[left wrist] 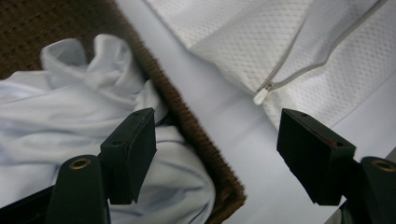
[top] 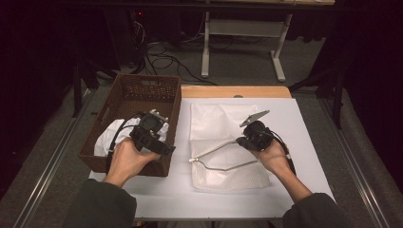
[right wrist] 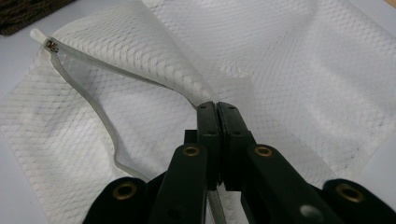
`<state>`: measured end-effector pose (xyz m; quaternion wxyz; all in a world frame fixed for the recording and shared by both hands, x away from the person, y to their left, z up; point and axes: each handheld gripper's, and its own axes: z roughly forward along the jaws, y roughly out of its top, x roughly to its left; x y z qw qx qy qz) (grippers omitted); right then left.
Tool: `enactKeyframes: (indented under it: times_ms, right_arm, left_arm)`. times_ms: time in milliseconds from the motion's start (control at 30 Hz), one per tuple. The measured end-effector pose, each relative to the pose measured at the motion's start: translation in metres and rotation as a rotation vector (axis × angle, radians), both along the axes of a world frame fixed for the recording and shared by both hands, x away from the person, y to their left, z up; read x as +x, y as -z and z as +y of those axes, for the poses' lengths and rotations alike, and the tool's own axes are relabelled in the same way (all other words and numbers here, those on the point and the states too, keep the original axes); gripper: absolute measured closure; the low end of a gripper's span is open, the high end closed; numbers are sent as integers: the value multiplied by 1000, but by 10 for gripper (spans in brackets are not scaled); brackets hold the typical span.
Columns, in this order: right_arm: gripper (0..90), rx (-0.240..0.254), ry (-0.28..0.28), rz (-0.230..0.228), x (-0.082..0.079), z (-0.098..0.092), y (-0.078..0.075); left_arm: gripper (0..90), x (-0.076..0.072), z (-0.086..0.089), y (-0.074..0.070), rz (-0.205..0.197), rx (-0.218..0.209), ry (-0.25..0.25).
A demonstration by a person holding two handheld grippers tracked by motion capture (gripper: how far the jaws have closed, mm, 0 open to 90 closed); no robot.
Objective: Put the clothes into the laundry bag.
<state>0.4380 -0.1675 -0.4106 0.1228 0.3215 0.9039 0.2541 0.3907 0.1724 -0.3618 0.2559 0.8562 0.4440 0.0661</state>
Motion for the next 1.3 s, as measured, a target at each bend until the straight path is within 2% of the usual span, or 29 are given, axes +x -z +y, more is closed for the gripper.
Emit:
enactKeyframes:
  times_ms: [167, 267, 433, 600, 700, 833, 933, 1033, 1200, 1300]
  right_arm:
    - [896, -6, 4, 5, 0, 0, 2]
    - [895, -6, 4, 4, 0, 1, 2]
    - [895, -18, 0, 2, 0, 2, 3]
    - [895, -22, 3, 6, 0, 2, 4]
    - [895, -28, -1, 7, 1, 3, 5]
    - [894, -32, -5, 11, 1, 6, 8]
    - [894, -38, -9, 10, 0, 8, 9]
    - [894, -47, -18, 2, -1, 8, 8]
    - [893, -52, -6, 6, -1, 4, 8]
    - [893, -43, -5, 6, -1, 2, 9]
  left_arm:
    - [274, 3, 16, 6, 30, 3, -45]
    - [252, 7, 24, 14, 60, 60, -67]
    - [191, 13, 33, 24, 73, 60, -101]
    - [156, 9, 29, 24, 64, 67, -74]
    - [158, 7, 25, 27, 69, 125, -60]
    - [157, 10, 22, 34, 65, 186, -81]
    - [143, 16, 21, 37, 19, 270, -119]
    - [121, 26, 31, 40, 10, 281, -169]
    - [52, 46, 46, 52, 52, 308, -242]
    - [21, 57, 52, 56, 42, 303, -280]
